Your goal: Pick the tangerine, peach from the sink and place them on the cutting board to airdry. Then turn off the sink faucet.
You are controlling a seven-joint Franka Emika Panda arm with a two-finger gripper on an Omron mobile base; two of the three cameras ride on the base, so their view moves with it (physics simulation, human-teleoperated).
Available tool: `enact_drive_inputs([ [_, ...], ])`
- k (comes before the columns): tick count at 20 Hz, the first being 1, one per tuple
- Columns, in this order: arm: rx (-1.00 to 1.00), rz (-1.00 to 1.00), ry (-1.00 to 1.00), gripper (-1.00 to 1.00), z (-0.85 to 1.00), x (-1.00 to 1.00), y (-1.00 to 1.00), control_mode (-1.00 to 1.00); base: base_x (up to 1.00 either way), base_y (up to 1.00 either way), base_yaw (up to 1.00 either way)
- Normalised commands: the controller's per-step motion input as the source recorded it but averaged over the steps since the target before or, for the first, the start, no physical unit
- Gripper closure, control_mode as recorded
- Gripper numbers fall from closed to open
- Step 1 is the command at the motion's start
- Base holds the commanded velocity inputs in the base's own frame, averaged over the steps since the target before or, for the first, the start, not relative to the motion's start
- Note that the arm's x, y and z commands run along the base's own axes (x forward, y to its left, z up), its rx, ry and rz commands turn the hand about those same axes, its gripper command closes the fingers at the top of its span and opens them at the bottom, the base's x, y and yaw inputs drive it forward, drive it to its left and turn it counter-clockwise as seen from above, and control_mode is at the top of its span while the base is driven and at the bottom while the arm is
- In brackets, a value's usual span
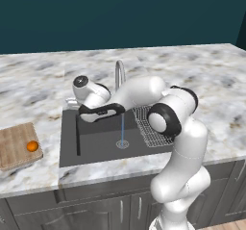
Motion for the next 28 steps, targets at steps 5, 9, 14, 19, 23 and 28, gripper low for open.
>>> enact_drive_inputs([
  [5, 0.0, 0.05, 0.0, 1.0, 0.2, -0.14, 0.22, -1.0, 0.0, 0.0, 0.0],
  [9, 0.0, 0.05, 0.01, 1.0, 0.2, -0.12, 0.21, -1.0, 0.0, 0.0, 0.0],
  [14, 0.0, 0.1, 0.03, 1.0, 0.07, -0.11, 0.25, -1.0, 0.0, 0.0, 0.0],
  [19, 0.0, 0.14, 0.02, 1.0, 0.01, -0.09, 0.27, -1.0, 0.0, 0.0, 0.0],
  [23, 0.0, 0.15, 0.01, 1.0, 0.03, -0.03, 0.27, -1.0, 0.0, 0.0, 0.0],
  [28, 0.0, 0.14, 0.0, 1.0, 0.12, 0.0, 0.25, -1.0, 0.0, 0.0, 0.0],
])
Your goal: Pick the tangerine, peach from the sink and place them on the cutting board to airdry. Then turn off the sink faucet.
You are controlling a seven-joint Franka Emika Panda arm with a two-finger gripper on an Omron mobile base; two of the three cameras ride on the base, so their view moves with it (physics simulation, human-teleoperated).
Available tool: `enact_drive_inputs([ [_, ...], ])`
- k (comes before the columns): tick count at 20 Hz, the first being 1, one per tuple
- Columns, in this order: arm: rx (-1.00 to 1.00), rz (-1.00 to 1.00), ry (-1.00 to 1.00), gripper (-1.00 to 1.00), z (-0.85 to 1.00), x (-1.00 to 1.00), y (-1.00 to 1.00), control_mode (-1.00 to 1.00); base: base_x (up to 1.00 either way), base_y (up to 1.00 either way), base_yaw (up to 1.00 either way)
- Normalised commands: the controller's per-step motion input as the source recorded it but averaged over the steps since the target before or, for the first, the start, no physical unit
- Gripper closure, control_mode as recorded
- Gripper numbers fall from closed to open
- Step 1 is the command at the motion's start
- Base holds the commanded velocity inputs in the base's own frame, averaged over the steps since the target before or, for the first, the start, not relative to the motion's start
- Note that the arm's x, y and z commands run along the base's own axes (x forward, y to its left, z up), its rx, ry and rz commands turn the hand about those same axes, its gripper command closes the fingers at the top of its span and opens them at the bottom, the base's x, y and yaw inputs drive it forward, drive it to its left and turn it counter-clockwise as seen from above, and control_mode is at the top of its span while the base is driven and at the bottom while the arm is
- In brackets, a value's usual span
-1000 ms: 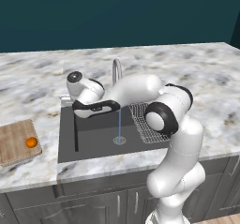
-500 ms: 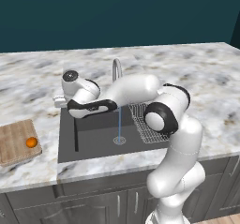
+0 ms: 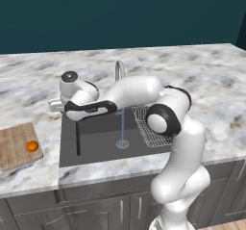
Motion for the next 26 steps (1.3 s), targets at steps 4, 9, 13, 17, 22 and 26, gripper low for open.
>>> enact_drive_inputs([
  [4, 0.0, 0.15, 0.01, 1.0, 0.1, 0.0, 0.29, -1.0, 0.0, 0.0, 0.0],
  [9, 0.0, 0.15, 0.03, 1.0, 0.07, 0.0, 0.3, -1.0, 0.0, 0.0, 0.0],
  [13, 0.0, 0.15, 0.03, 1.0, 0.01, 0.0, 0.33, -1.0, 0.0, 0.0, 0.0],
  [17, 0.0, 0.14, 0.02, 1.0, 0.0, 0.0, 0.37, -1.0, 0.0, 0.0, 0.0],
  [22, 0.0, 0.13, 0.02, 1.0, 0.0, 0.0, 0.38, -1.0, 0.0, 0.0, 0.0],
  [26, -0.01, 0.13, 0.01, 1.0, 0.0, 0.0, 0.39, -1.0, 0.0, 0.0, 0.0],
])
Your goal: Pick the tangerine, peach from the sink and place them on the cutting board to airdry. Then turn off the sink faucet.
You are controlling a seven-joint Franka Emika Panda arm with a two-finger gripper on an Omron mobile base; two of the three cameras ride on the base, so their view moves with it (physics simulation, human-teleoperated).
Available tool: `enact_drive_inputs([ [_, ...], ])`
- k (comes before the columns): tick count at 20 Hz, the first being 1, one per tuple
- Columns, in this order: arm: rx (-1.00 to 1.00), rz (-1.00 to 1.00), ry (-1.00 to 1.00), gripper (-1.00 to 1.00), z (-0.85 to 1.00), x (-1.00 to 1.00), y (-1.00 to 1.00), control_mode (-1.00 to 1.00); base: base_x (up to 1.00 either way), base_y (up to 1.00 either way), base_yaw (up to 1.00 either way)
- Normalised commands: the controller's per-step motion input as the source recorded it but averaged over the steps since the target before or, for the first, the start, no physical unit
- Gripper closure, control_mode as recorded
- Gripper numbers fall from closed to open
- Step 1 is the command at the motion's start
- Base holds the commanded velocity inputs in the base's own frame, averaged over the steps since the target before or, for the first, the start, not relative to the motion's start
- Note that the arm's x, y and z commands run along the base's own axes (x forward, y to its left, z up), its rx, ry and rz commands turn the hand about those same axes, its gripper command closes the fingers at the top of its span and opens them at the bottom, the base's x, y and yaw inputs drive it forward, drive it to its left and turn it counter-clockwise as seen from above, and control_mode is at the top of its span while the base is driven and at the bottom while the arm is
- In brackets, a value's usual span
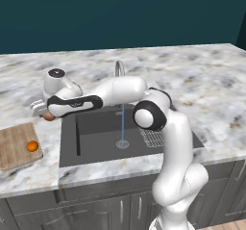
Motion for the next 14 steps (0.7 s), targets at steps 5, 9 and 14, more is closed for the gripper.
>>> enact_drive_inputs([
  [5, -0.03, 0.1, 0.0, 1.0, 0.0, -0.06, 0.33, -1.0, 0.0, 0.0, 0.0],
  [9, -0.06, 0.07, 0.0, 1.0, -0.05, -0.15, 0.31, -1.0, 0.0, 0.0, 0.0],
  [14, -0.08, 0.04, 0.0, 1.0, -0.16, -0.04, 0.28, -1.0, 0.0, 0.0, 0.0],
])
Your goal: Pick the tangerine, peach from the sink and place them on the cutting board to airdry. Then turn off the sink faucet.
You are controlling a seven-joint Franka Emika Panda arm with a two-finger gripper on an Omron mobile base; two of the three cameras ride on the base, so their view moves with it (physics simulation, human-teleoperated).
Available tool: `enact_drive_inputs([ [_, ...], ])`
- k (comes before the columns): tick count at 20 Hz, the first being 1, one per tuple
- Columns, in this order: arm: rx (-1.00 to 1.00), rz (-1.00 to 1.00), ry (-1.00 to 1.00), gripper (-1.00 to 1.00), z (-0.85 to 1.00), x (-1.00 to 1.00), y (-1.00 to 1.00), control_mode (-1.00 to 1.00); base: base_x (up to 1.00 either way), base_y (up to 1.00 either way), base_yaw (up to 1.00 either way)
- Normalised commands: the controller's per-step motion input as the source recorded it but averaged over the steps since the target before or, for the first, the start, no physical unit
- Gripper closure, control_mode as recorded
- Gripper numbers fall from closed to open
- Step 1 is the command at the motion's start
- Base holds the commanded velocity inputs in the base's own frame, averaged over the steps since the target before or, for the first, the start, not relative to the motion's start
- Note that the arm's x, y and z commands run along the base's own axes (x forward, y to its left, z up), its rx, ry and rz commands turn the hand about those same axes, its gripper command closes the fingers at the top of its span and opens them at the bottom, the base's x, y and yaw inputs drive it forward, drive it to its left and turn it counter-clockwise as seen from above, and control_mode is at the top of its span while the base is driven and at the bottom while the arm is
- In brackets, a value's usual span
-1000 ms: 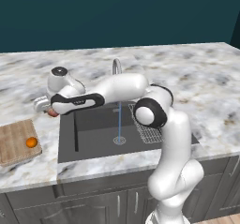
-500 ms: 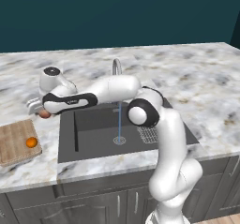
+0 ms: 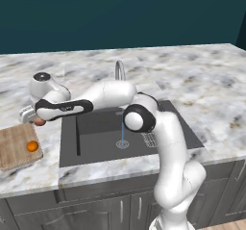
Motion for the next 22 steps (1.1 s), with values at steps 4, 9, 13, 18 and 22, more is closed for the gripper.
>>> enact_drive_inputs([
  [4, -0.03, 0.03, 0.0, 1.0, -0.05, 0.0, 0.2, -1.0, 0.0, 0.0, 0.0],
  [9, -0.01, 0.03, 0.03, 1.0, -0.03, 0.0, 0.15, -1.0, 0.0, 0.0, 0.0],
  [13, -0.01, 0.03, 0.05, 1.0, -0.1, 0.0, 0.13, -1.0, 0.0, 0.0, 0.0],
  [18, -0.01, 0.03, 0.03, 1.0, -0.14, 0.0, 0.11, -1.0, 0.0, 0.0, 0.0],
  [22, -0.01, 0.02, 0.01, 1.0, -0.13, 0.0, 0.05, -1.0, 0.0, 0.0, 0.0],
])
